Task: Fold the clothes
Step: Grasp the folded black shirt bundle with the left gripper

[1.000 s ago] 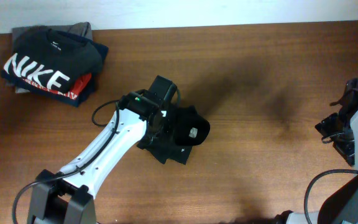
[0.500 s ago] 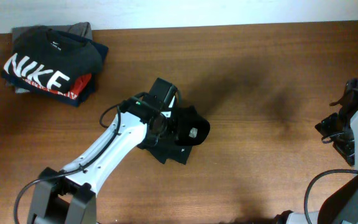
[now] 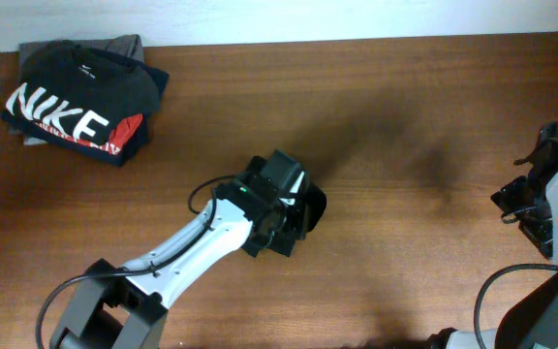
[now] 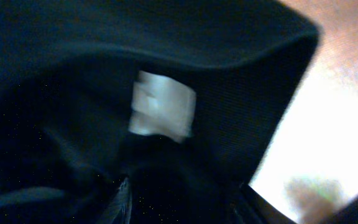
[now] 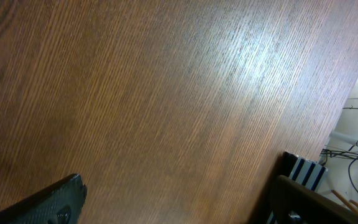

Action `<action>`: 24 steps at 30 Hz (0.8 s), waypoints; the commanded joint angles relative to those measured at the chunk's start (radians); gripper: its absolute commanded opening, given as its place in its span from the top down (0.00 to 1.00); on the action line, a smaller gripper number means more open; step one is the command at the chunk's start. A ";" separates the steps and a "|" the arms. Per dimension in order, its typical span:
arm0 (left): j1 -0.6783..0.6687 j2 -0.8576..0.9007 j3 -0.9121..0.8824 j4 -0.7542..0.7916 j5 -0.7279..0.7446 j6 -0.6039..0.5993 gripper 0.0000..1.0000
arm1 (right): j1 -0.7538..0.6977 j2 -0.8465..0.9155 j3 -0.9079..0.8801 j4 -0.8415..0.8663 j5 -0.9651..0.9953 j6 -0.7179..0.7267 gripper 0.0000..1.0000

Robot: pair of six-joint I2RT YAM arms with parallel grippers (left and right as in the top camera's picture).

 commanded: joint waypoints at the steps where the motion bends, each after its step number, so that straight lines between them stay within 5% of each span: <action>1: -0.012 -0.038 0.061 -0.029 0.014 -0.006 0.52 | -0.003 -0.018 0.016 -0.001 0.006 0.016 0.01; 7: -0.011 -0.153 0.161 -0.080 -0.043 0.033 0.51 | -0.003 -0.018 0.016 -0.001 0.006 0.016 0.01; 12: -0.011 -0.207 0.183 -0.053 -0.232 0.034 0.50 | -0.003 -0.018 0.016 -0.001 0.006 0.016 0.01; 24: 0.034 -0.007 0.182 0.042 -0.405 0.084 0.47 | -0.003 -0.018 0.016 0.000 0.006 0.016 0.01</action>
